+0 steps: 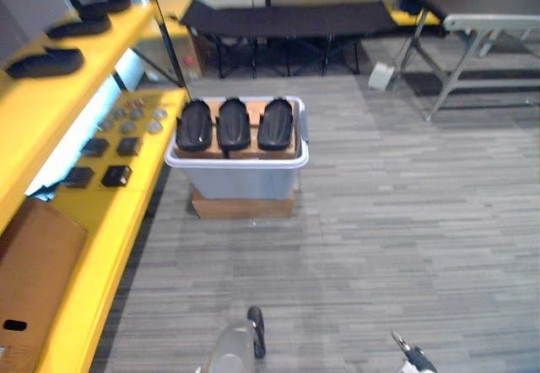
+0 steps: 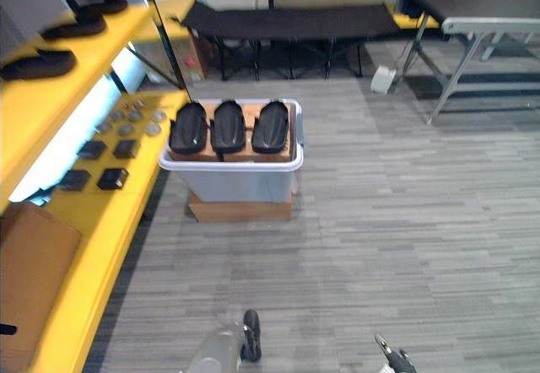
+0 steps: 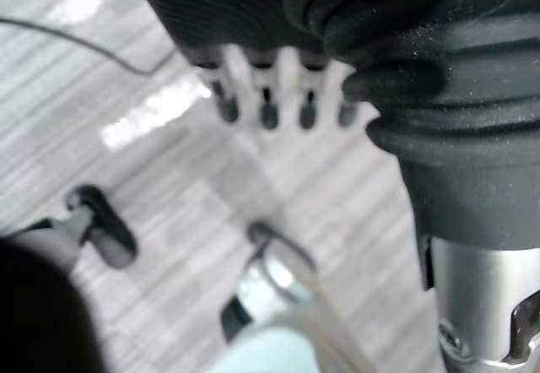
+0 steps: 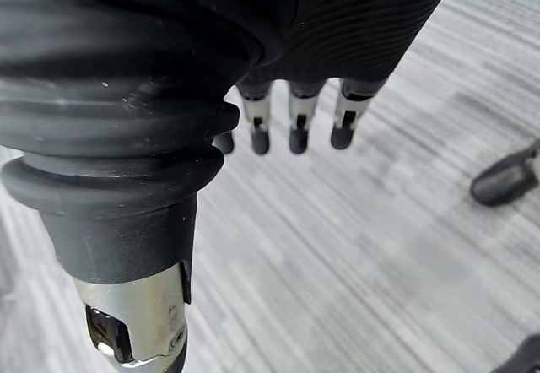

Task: Walk over and take plastic housings, then place them on the shelf

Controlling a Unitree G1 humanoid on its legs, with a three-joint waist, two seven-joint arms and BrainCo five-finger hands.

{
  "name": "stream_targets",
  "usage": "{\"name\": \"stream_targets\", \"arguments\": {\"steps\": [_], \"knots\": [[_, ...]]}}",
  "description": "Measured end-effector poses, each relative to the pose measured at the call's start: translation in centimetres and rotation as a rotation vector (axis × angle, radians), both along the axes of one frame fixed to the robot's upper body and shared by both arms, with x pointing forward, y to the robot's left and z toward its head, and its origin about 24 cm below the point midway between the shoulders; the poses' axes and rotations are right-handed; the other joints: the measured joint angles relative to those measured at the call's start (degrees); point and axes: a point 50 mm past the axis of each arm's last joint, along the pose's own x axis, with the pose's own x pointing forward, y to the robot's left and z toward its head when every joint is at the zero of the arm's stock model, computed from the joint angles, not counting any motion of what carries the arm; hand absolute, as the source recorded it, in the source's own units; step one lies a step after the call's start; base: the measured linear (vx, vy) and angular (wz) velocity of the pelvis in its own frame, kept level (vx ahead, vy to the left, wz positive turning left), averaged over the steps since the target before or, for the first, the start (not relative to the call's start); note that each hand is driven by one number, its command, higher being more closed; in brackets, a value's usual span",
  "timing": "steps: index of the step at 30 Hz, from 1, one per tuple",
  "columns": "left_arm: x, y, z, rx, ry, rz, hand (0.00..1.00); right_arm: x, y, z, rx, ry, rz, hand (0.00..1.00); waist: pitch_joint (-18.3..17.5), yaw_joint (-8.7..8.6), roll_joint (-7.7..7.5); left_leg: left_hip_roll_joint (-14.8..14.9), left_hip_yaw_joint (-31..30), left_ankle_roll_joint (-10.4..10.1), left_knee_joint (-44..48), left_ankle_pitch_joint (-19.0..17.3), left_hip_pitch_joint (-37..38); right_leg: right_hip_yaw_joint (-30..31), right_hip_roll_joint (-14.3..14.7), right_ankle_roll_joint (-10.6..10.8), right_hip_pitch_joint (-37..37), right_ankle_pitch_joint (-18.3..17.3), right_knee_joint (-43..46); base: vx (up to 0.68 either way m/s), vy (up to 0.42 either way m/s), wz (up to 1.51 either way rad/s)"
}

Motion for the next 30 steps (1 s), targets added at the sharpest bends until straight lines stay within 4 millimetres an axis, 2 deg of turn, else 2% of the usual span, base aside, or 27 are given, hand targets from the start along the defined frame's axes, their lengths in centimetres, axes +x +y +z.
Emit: {"name": "stream_targets", "arguments": {"steps": [1, 2, 3, 4, 5, 6, 7, 8, 9, 10, 12, 13, 14, 15, 16, 17, 18, 19, 20, 22, 24, 25, 26, 29, 30], "knots": [[1.0, 0.3, 0.2, 0.02, -0.03, -0.035, 0.0, 0.2, 0.8, -0.2, 0.021, 0.001, 0.017, 0.0, -0.04, 0.11, 0.26, -0.44, 0.02, 0.64, -0.07, -1.69, 0.72, -0.06, -1.69, 5.15, -6.75, 2.3, 13.92, 0.51, 0.168, 0.18], [2.4, 0.8, 0.5, 0.047, -0.075, -0.06, 0.0, 0.0, 2.0, -0.6, 0.06, 0.006, 0.023, 0.0, 0.6, -0.19, -0.88, -1.49, -1.02, 1.17, -0.17, -3.42, 2.47, 0.03, -4.19, 9.85, -13.26, 6.46, 28.06, 0.6, 0.167, 0.29], [3.7, 1.3, 0.8, 0.068, -0.115, -0.072, 0.0, -0.3, 3.0, -0.9, 0.091, 0.019, 0.026, 0.0, 1.24, -0.29, -1.82, -2.12, -1.81, 1.16, -0.1, -4.4, 4.36, -0.04, -5.72, 9.31, -16.23, 5.52, 34.17, 0.51, 0.103, 0.41], [5.3, 1.7, 1.3, 0.082, -0.174, -0.068, 0.0, -0.8, 4.0, -1.3, 0.117, 0.041, 0.034, 0.0, 1.56, -0.17, -2.2, -2.26, -2.32, 0.98, -0.2, -5.75, 7.29, -1.0, -6.55, 7.93, -18.97, 3.52, 36.04, 0.4, 0.043, 0.31], [6.2, 1.8, 1.6, 0.087, -0.203, -0.07, 0.0, -1.0, 4.3, -1.4, 0.122, 0.05, 0.052, 0.0, 1.82, -0.12, -1.75, -2.12, -2.64, 0.93, -0.72, -6.2, 9.0, -1.92, -6.67, 7.61, -20.01, 2.4, 34.46, 0.5, 0.019, 0.31], [7.9, 1.8, 2.2, 0.085, -0.265, -0.065, 0.0, -0.9, 4.6, -1.4, 0.123, 0.053, 0.074, 0.0, 1.89, -0.5, -1.36, -1.61, -4.11, 0.6, -2.24, -6.59, 12.02, -3.93, -6.22, 7.2, -21.17, 1.07, 27.68, 0.48, 0.008, 0.31], [8.8, 1.8, 2.5, 0.085, -0.293, -0.074, 0.0, -0.9, 4.5, -1.4, 0.119, 0.051, 0.076, 0.0, 1.75, -0.84, -1.02, -1.19, -4.68, 0.45, -3.1, -6.66, 13.06, -4.72, -5.74, 7.05, -21.76, 1.04, 23.15, 0.56, -0.019, 0.53], [10.4, 1.5, 3.0, 0.081, -0.335, -0.101, 0.0, -0.7, 4.3, -1.2, 0.105, 0.041, 0.082, 0.0, 1.57, -1.48, -0.48, -0.11, -5.97, -0.1, -4.03, -6.97, 14.66, -4.5, -4.63, 7.18, -23.0, 1.37, 14.01, 0.42, -0.051, 0.6], [11.6, 1.7, 3.6, 0.088, -0.373, -0.123, 0.0, -0.5, 4.2, -1.2, 0.097, 0.034, 0.078, 0.0, 1.59, -1.72, -0.01, 1.08, -7.07, -1.67, -4.18, -7.91, 15.8, -3.13, -4.06, 7.26, -24.33, 3.43, 6.04, 0.42, -0.07, 0.56], [12.0, 1.8, 3.7, 0.088, -0.383, -0.127, 0.0, -0.5, 4.2, -1.2, 0.096, 0.034, 0.077, 0.0, 1.59, -1.74, -0.01, 1.7, -7.18, -2.62, -4.14, -8.5, 16.49, -1.59, -3.88, 7.16, -24.81, 5.36, 2.31, 0.42, -0.124, 0.43], [11.4, 2.0, 3.5, 0.084, -0.36, -0.127, 0.0, -1.1, 4.2, -1.3, 0.094, 0.051, 0.072, 0.0, 1.3, -1.62, -0.32, 3.92, -7.2, -6.52, -2.94, -11.39, 19.25, 2.27, -3.1, 6.92, -24.65, 13.91, -6.21, 0.41, -0.216, 0.38], [10.9, 2.1, 3.3, 0.083, -0.344, -0.126, 0.0, -1.4, 4.2, -1.3, 0.093, 0.059, 0.07, 0.0, 1.05, -1.61, -0.42, 4.34, -7.29, -7.14, -2.73, -12.33, 19.97, 2.96, -2.79, 6.8, -24.53, 15.94, -6.32, 0.42, -0.31, 0.47], [9.8, 2.3, 2.9, 0.085, -0.311, -0.12, 0.0, -2.1, 4.3, -1.4, 0.094, 0.077, 0.063, 0.0, 0.13, -1.6, -1.44, 4.56, -8.33, -8.5, -2.55, -14.39, 21.24, 4.06, -2.38, 6.08, -24.45, 19.89, -5.71, 0.48, -0.39, 0.54], [8.9, 1.8, 2.4, 0.069, -0.271, -0.102, 0.0, -2.2, 3.6, -1.4, 0.08, 0.083, 0.06, 0.0, -0.17, -1.87, -0.27, 6.43, -9.47, -9.36, -1.05, -16.83, 21.94, 3.88, -0.79, 5.3, -24.92, 21.69, -2.09, 0.48, -0.377, 0.53], [8.2, 1.0, 2.0, 0.041, -0.241, -0.098, 0.0, -2.2, 3.2, -1.3, 0.07, 0.083, 0.052, 0.0, -0.75, -1.74, 1.48, 8.06, -10.26, -9.97, 0.58, -17.02, 21.29, 3.09, 0.47, 4.27, -25.23, 20.51, -0.78, 0.53, -0.409, 0.26], [6.7, -0.5, 1.2, -0.008, -0.194, -0.083, 0.0, -2.1, 2.7, -1.1, 0.059, 0.074, 0.036, 0.0, -1.67, -1.59, 2.99, 10.04, -10.33, -10.94, 6.59, -16.4, 18.3, 2.84, 2.06, 3.21, -25.54, 18.26, -0.09, 0.47, -0.334, 0.03], [5.7, -1.8, 0.7, -0.053, -0.169, -0.033, 0.0, -1.8, 2.2, -0.9, 0.04, 0.061, 0.028, 0.0, -1.4, -1.52, 4.46, 12.36, -10.67, -12.38, 14.32, -15.14, 14.91, 2.27, 3.19, 2.32, -23.81, 17.75, -0.88, 0.44, -0.33, -0.02], [5.5, -1.9, 0.7, -0.056, -0.166, -0.02, 0.0, -1.7, 1.7, -0.8, 0.021, 0.064, 0.022, 0.0, -1.41, -1.48, 4.87, 13.39, -10.33, -12.68, 17.37, -15.13, 13.14, 1.59, 3.48, 2.07, -22.0, 17.69, -2.24, 0.33, -0.225, 0.19], [5.4, -1.8, 0.6, -0.048, -0.155, -0.044, 0.0, -2.0, 1.4, -0.8, 0.002, 0.08, 0.0, 0.0, -1.41, -1.78, 5.06, 13.51, -8.83, -12.71, 16.0, -15.15, 13.73, 1.03, 3.06, 1.97, -17.77, 17.7, -4.89, 0.27, -0.171, 0.33], [5.4, -2.1, 0.6, -0.049, -0.152, -0.072, 0.0, -1.7, 0.3, -0.2, -0.057, 0.042, -0.054, 0.0, -1.46, -2.84, 4.79, 12.39, -6.33, -13.06, 5.56, -14.73, 14.43, -0.34, 1.04, 2.02, -13.15, 17.68, -8.46, 0.21, -0.105, 0.34], [5.5, -2.2, 0.6, -0.051, -0.155, -0.1, 0.0, -0.5, -1.0, 0.8, -0.141, -0.034, -0.087, 0.0, -1.46, -3.13, 5.24, 11.75, -7.41, -12.2, -4.49, -9.96, 13.04, -0.75, 0.21, 3.05, -12.94, 17.17, -9.83, 0.06, 0.034, 0.06], [5.5, -2.3, 0.6, -0.051, -0.158, -0.105, 0.0, -0.1, -1.6, 1.3, -0.178, -0.068, -0.096, 0.0, -1.35, -3.0, 5.46, 11.6, -7.92, -12.27, -5.17, -6.31, 12.36, -0.53, 0.15, 3.68, -13.15, 16.31, -9.76, 0.02, 0.085, -0.15], [5.6, -2.0, 0.7, -0.043, -0.159, -0.114, 0.0, 0.4, -1.8, 1.7, -0.213, -0.098, -0.107, 0.0, -1.22, -2.87, 5.35, 11.17, -8.17, -11.98, -5.04, -5.04, 12.32, 0.28, -0.08, 4.32, -13.27, 15.87, -9.73, 0.04, 0.136, -0.23], [7.0, -0.6, 1.3, 0.056, -0.179, -0.31, 0.0, 3.9, -2.2, 4.2, -0.321, -0.276, -0.132, 0.0, -0.97, -2.66, 2.76, 8.62, -5.44, -10.0, -3.64, -7.01, 9.47, 2.52, -3.04, 6.13, -16.61, 16.43, -10.14, 0.06, 0.215, -0.29], [7.6, -0.3, 1.6, 0.085, -0.193, -0.368, 0.0, 5.0, -2.6, 5.3, -0.363, -0.335, -0.14, 0.0, -0.4, -2.57, 2.61, 8.28, -5.12, -9.41, -2.16, -7.74, 8.27, 3.25, -3.39, 6.71, -17.13, 16.83, -10.55, 0.08, 0.174, -0.24]]}}
